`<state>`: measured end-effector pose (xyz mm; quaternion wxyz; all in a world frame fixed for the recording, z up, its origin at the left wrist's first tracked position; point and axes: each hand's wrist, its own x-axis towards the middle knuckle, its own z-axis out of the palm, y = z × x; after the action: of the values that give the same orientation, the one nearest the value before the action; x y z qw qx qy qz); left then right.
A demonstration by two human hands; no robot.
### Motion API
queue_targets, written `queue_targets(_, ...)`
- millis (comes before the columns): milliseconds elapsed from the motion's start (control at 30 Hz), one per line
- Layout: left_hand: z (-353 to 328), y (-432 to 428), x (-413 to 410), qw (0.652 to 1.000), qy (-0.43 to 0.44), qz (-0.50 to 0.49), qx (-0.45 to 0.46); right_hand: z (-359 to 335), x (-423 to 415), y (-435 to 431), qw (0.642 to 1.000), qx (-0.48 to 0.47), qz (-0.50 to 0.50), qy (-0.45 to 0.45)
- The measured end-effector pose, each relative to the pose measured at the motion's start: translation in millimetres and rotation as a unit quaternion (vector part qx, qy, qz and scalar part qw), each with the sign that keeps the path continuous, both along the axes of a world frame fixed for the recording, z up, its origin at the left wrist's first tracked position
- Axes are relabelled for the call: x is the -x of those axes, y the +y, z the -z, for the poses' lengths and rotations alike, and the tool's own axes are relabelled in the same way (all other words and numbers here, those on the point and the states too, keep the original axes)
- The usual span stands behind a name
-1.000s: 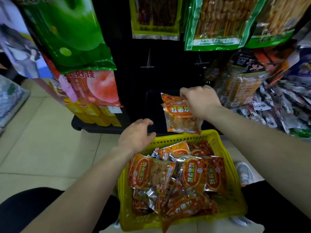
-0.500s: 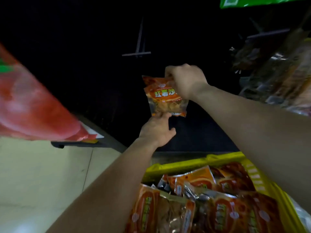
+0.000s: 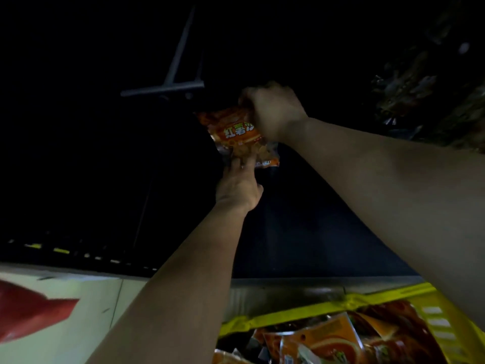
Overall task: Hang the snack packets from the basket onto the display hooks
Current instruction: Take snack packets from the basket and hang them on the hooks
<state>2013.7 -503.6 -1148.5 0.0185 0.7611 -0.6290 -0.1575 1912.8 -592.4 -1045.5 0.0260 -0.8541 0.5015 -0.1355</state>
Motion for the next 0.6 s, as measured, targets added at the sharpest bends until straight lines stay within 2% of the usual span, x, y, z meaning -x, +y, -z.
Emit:
queue_targets(200, 0, -21, -11, 0.999, -0.015, 0.022, -0.032, 20, 44, 3, 0.998, 0.027, 0.046, 0.019)
queue_targets(467, -9, -12, -7, 0.999, -0.005, 0.015, -0.049, 49, 86, 31, 0.991, -0.11, 0.06, 0.052)
queue_targets(600, -31, 19, -3, 0.999, 0.007, 0.02, -0.044, 40, 91, 70, 0.986, -0.144, 0.045, 0.066)
